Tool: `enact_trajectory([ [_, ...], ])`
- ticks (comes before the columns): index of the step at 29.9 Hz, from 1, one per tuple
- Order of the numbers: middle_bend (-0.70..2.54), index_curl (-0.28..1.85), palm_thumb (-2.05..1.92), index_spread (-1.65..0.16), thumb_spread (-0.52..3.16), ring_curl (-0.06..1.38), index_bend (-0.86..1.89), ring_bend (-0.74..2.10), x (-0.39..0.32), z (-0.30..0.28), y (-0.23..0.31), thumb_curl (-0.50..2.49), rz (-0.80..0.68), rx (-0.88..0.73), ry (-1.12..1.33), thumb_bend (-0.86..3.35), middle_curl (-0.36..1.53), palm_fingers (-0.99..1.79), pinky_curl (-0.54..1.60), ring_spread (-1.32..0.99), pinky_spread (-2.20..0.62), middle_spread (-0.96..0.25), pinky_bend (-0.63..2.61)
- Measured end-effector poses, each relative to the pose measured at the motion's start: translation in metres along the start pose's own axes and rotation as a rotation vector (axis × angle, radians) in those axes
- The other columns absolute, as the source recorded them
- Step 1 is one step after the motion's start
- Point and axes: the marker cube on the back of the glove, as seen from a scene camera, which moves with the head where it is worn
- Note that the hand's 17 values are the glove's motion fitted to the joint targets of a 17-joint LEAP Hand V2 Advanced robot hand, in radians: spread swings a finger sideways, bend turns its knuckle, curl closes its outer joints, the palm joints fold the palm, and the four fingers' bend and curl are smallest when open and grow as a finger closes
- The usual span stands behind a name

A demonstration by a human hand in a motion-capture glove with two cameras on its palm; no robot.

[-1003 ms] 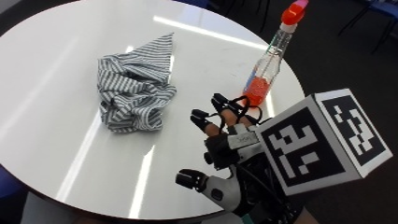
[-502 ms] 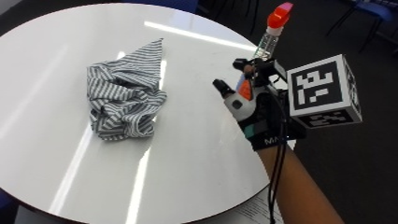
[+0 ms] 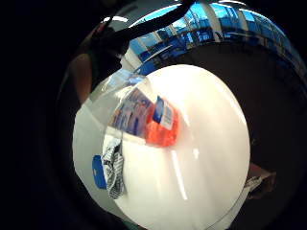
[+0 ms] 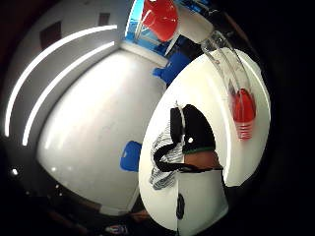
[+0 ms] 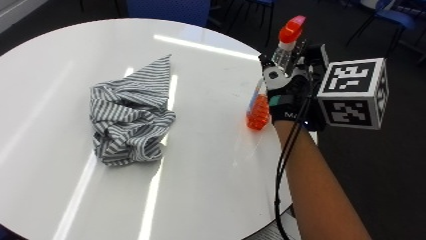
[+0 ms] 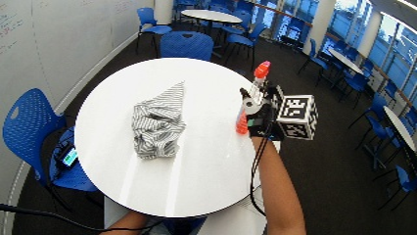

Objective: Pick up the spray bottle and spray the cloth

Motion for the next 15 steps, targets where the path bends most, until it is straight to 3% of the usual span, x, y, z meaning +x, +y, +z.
enact_trajectory([
  [10,0.32,0.27,0.84,-0.30,1.10,0.31,0.13,0.30,0.031,0.020,-0.017,0.39,0.138,-0.102,-0.147,0.08,0.36,0.64,0.31,-0.01,0.19,-0.05,0.24],
  [15,0.40,0.31,0.88,-0.31,1.05,0.29,0.22,0.24,0.040,0.023,-0.024,0.42,0.168,-0.109,-0.142,0.06,0.39,0.76,0.28,-0.03,0.19,-0.10,0.14],
])
